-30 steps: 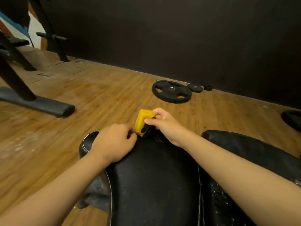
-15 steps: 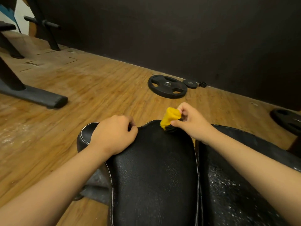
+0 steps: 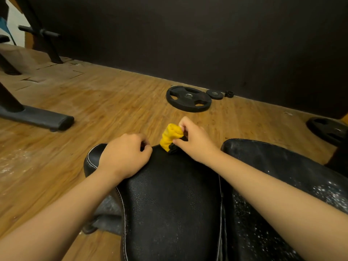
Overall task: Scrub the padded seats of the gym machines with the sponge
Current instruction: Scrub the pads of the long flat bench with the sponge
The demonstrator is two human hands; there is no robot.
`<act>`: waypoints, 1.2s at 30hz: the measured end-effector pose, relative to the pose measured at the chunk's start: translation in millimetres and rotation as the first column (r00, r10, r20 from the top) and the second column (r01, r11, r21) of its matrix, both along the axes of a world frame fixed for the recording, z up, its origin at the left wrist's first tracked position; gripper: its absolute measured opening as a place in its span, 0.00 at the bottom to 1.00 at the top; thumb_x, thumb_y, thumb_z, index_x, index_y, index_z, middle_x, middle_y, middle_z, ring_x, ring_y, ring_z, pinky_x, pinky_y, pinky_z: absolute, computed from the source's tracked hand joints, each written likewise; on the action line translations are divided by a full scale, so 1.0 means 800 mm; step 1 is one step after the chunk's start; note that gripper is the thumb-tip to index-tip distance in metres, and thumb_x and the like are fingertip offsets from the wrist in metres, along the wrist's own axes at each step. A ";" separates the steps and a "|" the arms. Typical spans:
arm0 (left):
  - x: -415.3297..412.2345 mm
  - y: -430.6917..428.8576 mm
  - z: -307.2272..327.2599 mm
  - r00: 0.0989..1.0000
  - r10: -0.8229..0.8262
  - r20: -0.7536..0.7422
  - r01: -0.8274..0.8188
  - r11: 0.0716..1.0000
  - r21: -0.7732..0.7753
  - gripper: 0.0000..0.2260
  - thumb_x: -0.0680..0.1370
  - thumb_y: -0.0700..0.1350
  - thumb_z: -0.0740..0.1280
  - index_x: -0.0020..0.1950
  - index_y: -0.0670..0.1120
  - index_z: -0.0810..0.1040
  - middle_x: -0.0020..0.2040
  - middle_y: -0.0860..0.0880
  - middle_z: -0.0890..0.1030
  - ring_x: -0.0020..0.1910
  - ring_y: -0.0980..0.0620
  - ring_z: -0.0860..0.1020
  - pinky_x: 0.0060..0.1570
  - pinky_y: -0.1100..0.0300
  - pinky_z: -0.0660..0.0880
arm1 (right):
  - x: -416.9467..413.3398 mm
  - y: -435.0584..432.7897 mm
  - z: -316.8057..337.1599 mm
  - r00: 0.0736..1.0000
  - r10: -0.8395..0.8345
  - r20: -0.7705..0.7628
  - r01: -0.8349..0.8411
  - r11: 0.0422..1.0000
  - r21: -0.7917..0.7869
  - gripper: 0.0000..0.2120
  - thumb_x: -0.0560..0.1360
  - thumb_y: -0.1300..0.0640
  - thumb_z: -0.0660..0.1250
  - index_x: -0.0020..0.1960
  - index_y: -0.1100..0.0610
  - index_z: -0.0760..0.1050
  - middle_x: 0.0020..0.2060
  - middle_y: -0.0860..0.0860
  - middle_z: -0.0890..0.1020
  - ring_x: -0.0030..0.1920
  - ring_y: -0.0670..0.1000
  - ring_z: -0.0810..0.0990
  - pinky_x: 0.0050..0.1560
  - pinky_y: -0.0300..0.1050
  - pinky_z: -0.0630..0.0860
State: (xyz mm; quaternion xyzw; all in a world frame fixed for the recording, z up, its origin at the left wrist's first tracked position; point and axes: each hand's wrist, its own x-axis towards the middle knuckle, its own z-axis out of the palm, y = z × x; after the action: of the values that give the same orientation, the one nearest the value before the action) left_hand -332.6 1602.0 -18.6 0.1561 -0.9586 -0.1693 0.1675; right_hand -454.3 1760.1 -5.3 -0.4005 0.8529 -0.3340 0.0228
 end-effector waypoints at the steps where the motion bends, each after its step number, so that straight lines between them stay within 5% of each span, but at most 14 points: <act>1: 0.000 0.001 0.001 1.000 -0.003 0.001 0.003 1.000 0.003 0.08 0.79 0.50 0.60 0.48 0.53 0.79 0.43 0.53 0.79 0.43 0.50 0.77 0.36 0.57 0.70 | -0.007 -0.004 0.002 0.999 -0.035 -0.006 0.035 0.999 0.003 0.11 0.75 0.60 0.69 0.47 0.58 0.65 0.39 0.50 0.75 0.35 0.44 0.71 0.33 0.40 0.66; 5: -0.001 0.001 0.002 1.000 0.004 -0.004 -0.004 1.000 0.008 0.08 0.78 0.50 0.61 0.48 0.52 0.79 0.42 0.54 0.78 0.44 0.49 0.78 0.36 0.58 0.68 | -0.023 -0.008 0.011 0.999 -0.041 0.006 0.040 0.997 0.064 0.12 0.74 0.60 0.70 0.48 0.58 0.67 0.39 0.50 0.75 0.36 0.44 0.71 0.33 0.39 0.64; 11: 0.000 0.000 0.001 1.000 0.017 -0.008 -0.017 1.000 0.020 0.08 0.77 0.50 0.62 0.47 0.52 0.80 0.44 0.52 0.81 0.46 0.47 0.79 0.38 0.57 0.70 | -0.001 0.055 0.017 0.963 0.144 0.229 -0.162 0.985 0.065 0.14 0.72 0.63 0.73 0.46 0.63 0.67 0.44 0.60 0.80 0.46 0.61 0.79 0.49 0.55 0.77; 17: 0.001 0.004 0.004 0.999 0.035 0.028 -0.035 0.999 0.019 0.08 0.78 0.49 0.61 0.46 0.52 0.79 0.41 0.53 0.80 0.42 0.49 0.77 0.35 0.57 0.68 | -0.023 0.087 0.006 0.981 -0.192 -0.028 0.193 0.980 0.051 0.14 0.73 0.59 0.72 0.45 0.60 0.65 0.36 0.54 0.75 0.36 0.49 0.72 0.35 0.43 0.68; 21: 0.004 0.002 0.009 1.000 -0.008 0.006 0.007 0.995 0.096 0.08 0.79 0.46 0.61 0.49 0.50 0.80 0.45 0.52 0.81 0.46 0.48 0.78 0.42 0.54 0.74 | 0.011 0.102 0.019 0.986 0.036 0.163 -0.051 0.995 0.090 0.15 0.72 0.60 0.73 0.46 0.61 0.67 0.42 0.60 0.80 0.44 0.59 0.79 0.46 0.56 0.76; 24: 0.012 0.019 0.020 0.989 -0.091 -0.118 0.106 0.986 0.129 0.07 0.79 0.42 0.63 0.51 0.49 0.80 0.50 0.53 0.79 0.47 0.55 0.74 0.43 0.61 0.68 | 0.023 0.132 0.045 0.948 0.109 0.299 -0.144 0.985 0.098 0.14 0.72 0.62 0.73 0.48 0.63 0.68 0.46 0.63 0.81 0.50 0.63 0.79 0.53 0.57 0.76; 27: 0.026 0.069 0.033 0.961 -0.201 -0.189 0.240 0.946 0.217 0.06 0.79 0.44 0.64 0.51 0.53 0.78 0.49 0.59 0.77 0.47 0.63 0.74 0.42 0.71 0.67 | 0.020 0.168 0.063 0.960 0.007 0.281 -0.009 1.000 0.006 0.12 0.73 0.62 0.72 0.49 0.62 0.69 0.46 0.60 0.82 0.50 0.60 0.80 0.53 0.55 0.77; 30: 0.031 0.133 0.028 0.935 -0.267 -0.235 0.328 0.903 0.277 0.06 0.78 0.43 0.66 0.52 0.52 0.78 0.48 0.59 0.77 0.49 0.64 0.75 0.47 0.73 0.68 | 0.006 0.206 0.072 0.928 -0.140 0.345 0.197 0.971 -0.135 0.09 0.75 0.63 0.68 0.49 0.59 0.68 0.43 0.51 0.83 0.43 0.46 0.82 0.45 0.41 0.76; 36: 0.007 0.245 -0.003 0.946 -0.227 -0.233 0.304 0.870 0.387 0.12 0.80 0.46 0.64 0.63 0.48 0.74 0.60 0.55 0.71 0.62 0.60 0.68 0.57 0.71 0.62 | -0.023 0.246 0.064 0.866 -0.367 0.339 0.424 0.899 -0.109 0.08 0.78 0.61 0.64 0.56 0.60 0.69 0.49 0.56 0.79 0.48 0.54 0.80 0.48 0.49 0.79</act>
State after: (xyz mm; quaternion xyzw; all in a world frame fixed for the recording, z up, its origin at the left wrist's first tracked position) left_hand -327.2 1798.3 -21.4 0.0388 -0.8931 -0.4054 0.1912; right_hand -472.9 1957.2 46.1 -0.1595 0.8689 -0.4658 0.0510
